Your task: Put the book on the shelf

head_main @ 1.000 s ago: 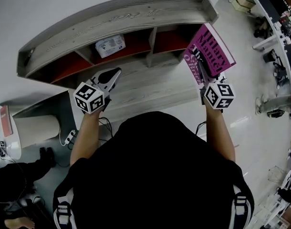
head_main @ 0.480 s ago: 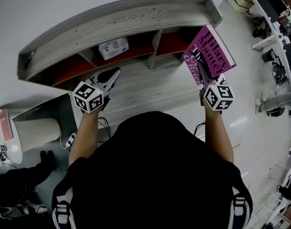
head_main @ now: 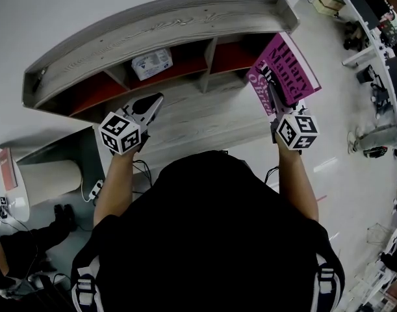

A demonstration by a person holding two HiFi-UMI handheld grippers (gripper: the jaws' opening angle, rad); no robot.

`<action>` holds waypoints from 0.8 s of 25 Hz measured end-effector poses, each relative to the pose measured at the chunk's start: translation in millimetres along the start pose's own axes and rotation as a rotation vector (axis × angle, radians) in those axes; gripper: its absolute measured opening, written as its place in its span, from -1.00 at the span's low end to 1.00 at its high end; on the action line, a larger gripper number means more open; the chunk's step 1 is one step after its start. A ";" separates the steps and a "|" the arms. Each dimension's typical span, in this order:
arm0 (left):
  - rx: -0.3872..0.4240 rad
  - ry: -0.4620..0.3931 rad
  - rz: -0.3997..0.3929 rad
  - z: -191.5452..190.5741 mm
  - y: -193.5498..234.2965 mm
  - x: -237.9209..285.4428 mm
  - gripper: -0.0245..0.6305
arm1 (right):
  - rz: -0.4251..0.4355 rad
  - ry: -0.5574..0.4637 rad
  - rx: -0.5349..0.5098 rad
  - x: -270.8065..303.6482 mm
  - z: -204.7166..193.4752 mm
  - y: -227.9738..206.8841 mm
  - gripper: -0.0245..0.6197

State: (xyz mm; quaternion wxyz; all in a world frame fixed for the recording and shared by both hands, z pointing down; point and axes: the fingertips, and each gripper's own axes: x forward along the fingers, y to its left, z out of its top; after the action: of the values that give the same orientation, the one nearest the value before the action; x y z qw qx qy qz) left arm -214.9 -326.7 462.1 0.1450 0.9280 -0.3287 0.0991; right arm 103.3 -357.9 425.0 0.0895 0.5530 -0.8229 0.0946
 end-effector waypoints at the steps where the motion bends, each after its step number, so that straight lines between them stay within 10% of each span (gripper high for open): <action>1: -0.003 0.002 0.004 -1.1 -0.3 0.3 -0.86 | 0.004 -0.002 0.000 0.2 0.4 0.0 -0.47; 20: 0.026 0.028 0.047 -2.5 -21.9 12.0 -0.86 | 0.068 -0.020 -0.001 10.1 -4.8 -6.1 -0.47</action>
State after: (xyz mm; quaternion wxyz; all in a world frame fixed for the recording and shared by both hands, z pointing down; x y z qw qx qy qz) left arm -192.0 -316.6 463.3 0.1352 0.9204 -0.3468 0.1198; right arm 105.4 -368.0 432.6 0.0785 0.5254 -0.8423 0.0916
